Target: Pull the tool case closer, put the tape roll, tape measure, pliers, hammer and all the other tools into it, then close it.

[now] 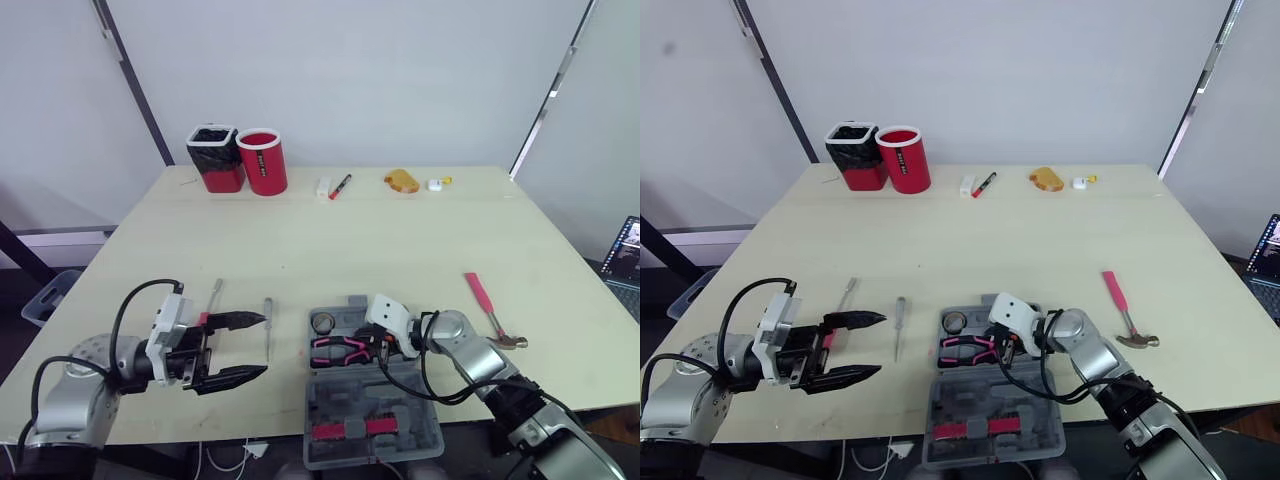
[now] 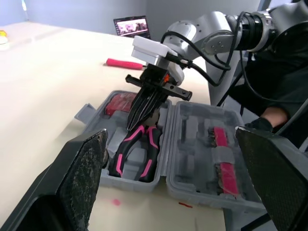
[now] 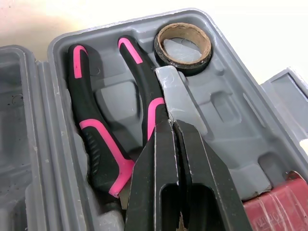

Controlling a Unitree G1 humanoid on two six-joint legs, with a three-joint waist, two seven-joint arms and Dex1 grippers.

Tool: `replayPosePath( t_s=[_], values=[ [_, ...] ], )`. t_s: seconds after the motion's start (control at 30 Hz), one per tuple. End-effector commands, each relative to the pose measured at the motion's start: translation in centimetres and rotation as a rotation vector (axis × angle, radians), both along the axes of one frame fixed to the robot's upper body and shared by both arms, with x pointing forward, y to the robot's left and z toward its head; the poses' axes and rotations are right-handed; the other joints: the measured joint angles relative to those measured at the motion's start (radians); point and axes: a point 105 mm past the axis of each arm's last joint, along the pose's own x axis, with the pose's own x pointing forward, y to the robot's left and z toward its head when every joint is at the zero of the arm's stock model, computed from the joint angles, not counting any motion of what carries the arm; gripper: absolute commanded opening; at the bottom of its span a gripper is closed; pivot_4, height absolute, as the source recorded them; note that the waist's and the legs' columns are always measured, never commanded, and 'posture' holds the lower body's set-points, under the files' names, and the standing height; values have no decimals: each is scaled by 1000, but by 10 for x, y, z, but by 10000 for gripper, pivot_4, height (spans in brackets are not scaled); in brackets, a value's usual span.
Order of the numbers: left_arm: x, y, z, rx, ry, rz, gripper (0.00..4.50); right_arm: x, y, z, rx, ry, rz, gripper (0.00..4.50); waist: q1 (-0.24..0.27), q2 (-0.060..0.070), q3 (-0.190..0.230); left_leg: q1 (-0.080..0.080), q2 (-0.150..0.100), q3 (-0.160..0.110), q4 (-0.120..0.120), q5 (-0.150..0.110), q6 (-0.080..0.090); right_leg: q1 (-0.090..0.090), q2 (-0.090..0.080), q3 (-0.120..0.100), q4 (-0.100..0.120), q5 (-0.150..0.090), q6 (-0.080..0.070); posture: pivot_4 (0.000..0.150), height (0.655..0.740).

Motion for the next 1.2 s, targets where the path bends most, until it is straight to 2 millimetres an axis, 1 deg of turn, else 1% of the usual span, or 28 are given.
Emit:
replayPosePath(
  t_s=[0.03,0.1,0.13,0.2,0.27,0.3,0.33,0.43,0.5,0.53,0.57,0.6,0.67,0.7,0.73,0.77,0.8,0.83,0.87,0.9,1.0,1.1,1.2],
  values=[
    [2,-2,2,-9,-8,42,45000,-7,-23,-25,14,84,-100,578,0,1,1,-1,0,0,-1,0,0,-1,0,0,0,1,-2,1500,7400],
    [1,0,-2,-20,12,84,45000,2,-23,3,134,3,-129,578,3,4,4,-5,0,-1,-1,0,0,-4,0,-1,0,1,-4,1500,7400],
    [1,1,-5,-22,20,105,45000,5,-25,15,179,-32,-140,578,3,3,4,-7,-1,0,-1,0,0,-6,0,-1,-1,1,-4,1500,7400],
    [1,3,-9,-34,37,143,45000,3,-30,31,241,-69,-128,578,5,5,7,-13,-2,1,-1,0,0,-9,-1,-1,-2,1,-4,1500,7400],
    [0,4,-12,-40,46,173,45000,1,-35,39,275,-106,-124,578,3,5,9,-23,-3,1,0,0,0,-17,-1,-1,-3,2,-3,1500,7400],
    [1,7,-16,-35,34,222,45000,-1,-47,45,294,-135,-145,578,3,5,10,-27,-3,0,0,0,0,-20,-1,-1,-4,2,-3,1500,7400],
    [3,11,-20,-35,27,277,45000,-5,-58,50,309,-144,-166,578,4,6,10,-27,-4,0,0,0,0,-20,0,-2,-4,2,-3,1500,7400],
    [4,18,-27,-37,23,372,45000,-13,-78,60,326,-159,-211,578,5,6,11,-28,-4,-1,-2,0,0,-19,0,-4,-8,3,-2,1500,7400],
    [2,25,-31,-46,32,429,45000,-18,-97,70,341,-189,-276,578,5,5,12,-28,-3,-1,-3,0,0,-18,1,-4,-11,2,-2,1500,7400],
    [1,29,-32,-48,36,457,45000,-21,-108,74,351,-201,-311,5612,4,5,12,-28,-3,-1,-3,0,0,-18,0,-5,-11,2,-3,1500,7400],
    [-2,34,-35,-57,49,493,45000,-28,-122,76,346,-210,-347,8014,5,5,13,-27,-3,-1,-3,0,0,-18,0,-4,-11,2,-3,1500,7400],
    [-5,38,-37,-60,59,519,45000,-34,-133,76,335,-220,-375,11838,5,5,13,-27,-3,-1,-3,0,0,-18,0,-4,-11,2,-3,1500,7400],
    [-11,48,-41,-66,80,578,45000,-51,-155,73,315,-203,-434,20470,8,5,13,-27,-2,-1,-3,0,0,-17,0,-4,-11,2,-3,1500,7400],
    [-15,53,-43,-67,89,608,45000,-59,-166,71,298,-200,-470,23179,10,4,13,-27,-2,-1,-3,0,1,-17,-1,-5,-12,2,-3,1500,7400],
    [-19,60,-45,-67,99,643,45000,-70,-180,69,282,-189,-513,28551,9,4,13,-27,-2,-1,-3,-1,1,-17,-1,-5,-13,2,-3,1500,7400],
    [-22,65,-47,-68,109,672,45000,-78,-190,68,265,-187,-545,31540,10,3,14,-27,-2,-1,-3,-1,1,-17,-1,-4,-13,2,-3,1500,7400],
    [-27,70,-49,-54,113,694,45000,-85,-201,68,250,-189,-590,38478,10,3,15,-27,-2,-1,-3,-1,1,-16,-1,-4,-13,2,-2,1500,7400],
    [-32,74,-52,-36,115,707,45000,-93,-211,68,242,-184,-632,39942,8,4,18,-26,-2,-1,-3,-1,1,-16,-1,-4,-13,1,-2,1500,7400],
    [-36,76,-54,-23,116,712,45000,-97,-217,68,238,-181,-658,43716,8,4,19,-26,-1,-1,-2,-1,1,-17,-1,-4,-13,0,1,1500,7400],
    [-40,81,-56,-22,122,745,45000,-107,-228,66,220,-172,-705,44486,8,4,19,-26,-1,-1,-2,-1,1,-17,-1,-4,-13,0,2,1500,7400],
    [-44,91,-58,-50,139,847,45000,-129,-250,61,180,-143,-791,44486,6,4,19,-25,0,-1,-3,-1,1,-17,-2,-4,-13,0,2,1500,7400],
    [-45,90,-58,-73,163,843,45000,-136,-254,56,152,-119,-779,44486,6,2,20,-26,0,-1,-3,-1,1,-18,-5,-4,-13,-1,2,1500,7400],
    [-44,84,-55,-56,165,799,45000,-131,-251,63,166,-122,-760,44486,5,2,22,-25,0,-1,-3,-1,1,-18,-8,-5,-13,-1,2,1500,7400]
  ],
)
